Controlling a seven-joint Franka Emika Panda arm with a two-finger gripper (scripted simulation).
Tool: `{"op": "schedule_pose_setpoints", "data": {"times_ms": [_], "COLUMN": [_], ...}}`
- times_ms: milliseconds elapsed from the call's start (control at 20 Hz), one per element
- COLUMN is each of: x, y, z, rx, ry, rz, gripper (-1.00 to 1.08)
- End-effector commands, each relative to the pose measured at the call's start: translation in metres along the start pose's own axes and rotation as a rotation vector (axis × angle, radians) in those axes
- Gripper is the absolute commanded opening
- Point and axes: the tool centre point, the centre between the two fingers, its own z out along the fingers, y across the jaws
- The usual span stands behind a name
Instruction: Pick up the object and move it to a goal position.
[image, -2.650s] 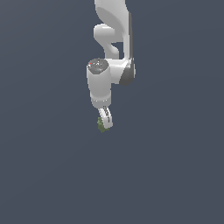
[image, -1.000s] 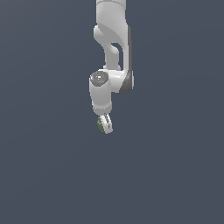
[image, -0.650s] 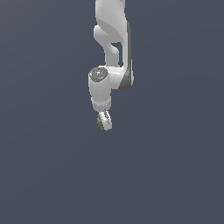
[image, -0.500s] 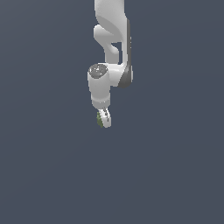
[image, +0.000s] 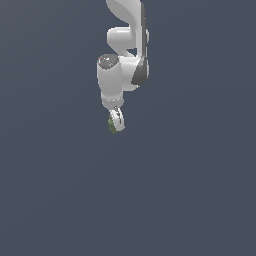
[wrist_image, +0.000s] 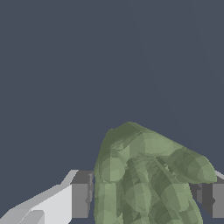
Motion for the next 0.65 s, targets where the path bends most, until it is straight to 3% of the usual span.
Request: {"op": "schedule_pose_setpoints", "data": {"times_ms": [0, 600], "x": [-0.001, -0.002], "y": [0.011, 0.031], "z": [-0.009, -0.028], "rx": [0.0, -0.001], "ry": [0.0, 0.002], "rz": [0.0, 0.0], "gripper": [-1.0, -1.0]}}
